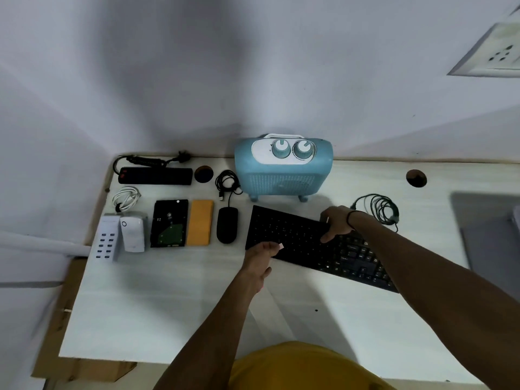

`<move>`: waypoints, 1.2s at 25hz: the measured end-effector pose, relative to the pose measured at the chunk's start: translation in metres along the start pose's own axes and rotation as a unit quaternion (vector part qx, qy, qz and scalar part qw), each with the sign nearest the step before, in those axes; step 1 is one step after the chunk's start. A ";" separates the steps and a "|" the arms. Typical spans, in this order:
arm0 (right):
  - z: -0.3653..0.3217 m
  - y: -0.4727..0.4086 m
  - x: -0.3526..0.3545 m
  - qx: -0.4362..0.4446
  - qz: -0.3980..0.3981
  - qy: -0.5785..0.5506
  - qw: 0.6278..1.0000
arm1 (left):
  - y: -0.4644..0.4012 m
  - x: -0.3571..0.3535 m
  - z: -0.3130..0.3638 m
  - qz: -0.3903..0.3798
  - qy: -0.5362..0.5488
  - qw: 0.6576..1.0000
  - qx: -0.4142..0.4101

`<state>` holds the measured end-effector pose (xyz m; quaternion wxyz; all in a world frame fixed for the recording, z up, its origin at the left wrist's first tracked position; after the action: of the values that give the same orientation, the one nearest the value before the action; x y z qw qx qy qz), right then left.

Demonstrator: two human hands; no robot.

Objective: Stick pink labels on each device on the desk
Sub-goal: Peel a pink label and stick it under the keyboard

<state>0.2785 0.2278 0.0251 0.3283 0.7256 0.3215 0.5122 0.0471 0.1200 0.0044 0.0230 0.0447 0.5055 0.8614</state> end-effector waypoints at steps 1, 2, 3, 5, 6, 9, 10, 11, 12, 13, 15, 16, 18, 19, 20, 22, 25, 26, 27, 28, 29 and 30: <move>-0.001 0.005 0.004 0.012 0.027 -0.014 0.999 | 0.003 0.001 0.001 0.001 0.001 1.000 -0.010; -0.002 0.008 0.009 0.022 0.053 -0.031 0.998 | 0.006 0.001 0.002 -0.006 0.013 1.000 -0.016; -0.004 0.019 0.012 0.036 0.087 -0.050 0.994 | 0.014 0.001 0.006 -0.024 0.029 0.999 -0.035; -0.013 0.027 0.018 0.064 0.125 -0.076 0.987 | 0.022 0.002 0.022 -0.069 0.098 0.991 -0.063; -0.019 0.031 0.018 0.079 0.134 -0.081 0.984 | 0.026 0.004 0.033 -0.084 0.126 0.985 -0.081; -0.023 0.046 -0.002 0.090 0.168 -0.096 0.977 | 0.043 0.010 0.065 -0.088 0.122 0.978 -0.146; -0.024 0.050 -0.012 0.087 0.177 -0.098 0.976 | 0.043 0.014 0.071 -0.074 0.106 0.978 -0.164; -0.025 0.054 -0.024 0.083 0.184 -0.089 0.975 | 0.041 0.016 0.073 -0.056 0.084 0.979 -0.178; -0.026 0.057 -0.037 0.079 0.190 -0.073 0.976 | 0.037 0.017 0.071 -0.036 0.060 0.980 -0.184; -0.025 0.059 -0.052 0.079 0.197 -0.052 0.976 | 0.032 0.017 0.066 -0.015 0.039 0.982 -0.183; -0.021 0.060 -0.080 0.085 0.209 -0.021 0.974 | 0.019 0.014 0.051 0.026 0.005 0.985 -0.168; -0.019 0.061 -0.091 0.090 0.221 -0.017 0.971 | 0.012 0.013 0.041 0.040 -0.002 0.987 -0.157; -0.013 0.057 -0.106 0.093 0.239 -0.016 0.966 | 0.000 0.008 0.025 0.056 -0.011 0.990 -0.129; -0.010 0.054 -0.111 0.093 0.243 -0.016 0.965 | -0.005 0.007 0.018 0.062 -0.014 0.991 -0.116; -0.008 0.051 -0.114 0.092 0.246 -0.015 0.965 | -0.011 0.005 0.013 0.063 -0.012 0.993 -0.103; -0.005 0.047 -0.119 0.091 0.249 -0.016 0.964 | -0.018 0.004 0.007 0.063 0.019 0.995 -0.075; -0.002 0.041 -0.126 0.096 0.250 -0.018 0.963 | -0.024 0.004 0.001 0.071 0.053 0.994 -0.059; -0.002 0.038 -0.128 0.096 0.249 -0.020 0.964 | -0.028 0.004 0.000 0.080 0.033 0.994 -0.065; 0.000 0.036 -0.130 0.093 0.248 -0.021 0.964 | -0.031 0.004 -0.002 0.091 0.006 0.993 -0.070; 0.001 0.033 -0.132 0.087 0.241 -0.021 0.967 | -0.033 0.005 -0.005 0.100 -0.016 0.992 -0.070; 0.001 0.032 -0.134 0.083 0.232 -0.018 0.969 | -0.034 0.005 -0.007 0.107 -0.028 0.992 -0.066; 0.002 0.032 -0.136 0.080 0.223 -0.016 0.971 | -0.035 0.005 -0.010 0.111 -0.031 0.992 -0.059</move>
<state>0.2478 0.0997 -0.0220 0.1515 0.8109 0.1868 0.5335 0.0411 0.1286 -0.0308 -0.0542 0.1262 0.4445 0.8852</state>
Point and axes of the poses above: each hand's wrist, its own y-axis away from the middle knuckle, its own x-axis out of the back of the hand, z = x × y, the point moved 2 cm from there along -y, towards the middle knuckle, and after that the axes turned 13 degrees about -y, right-handed, at the moved point
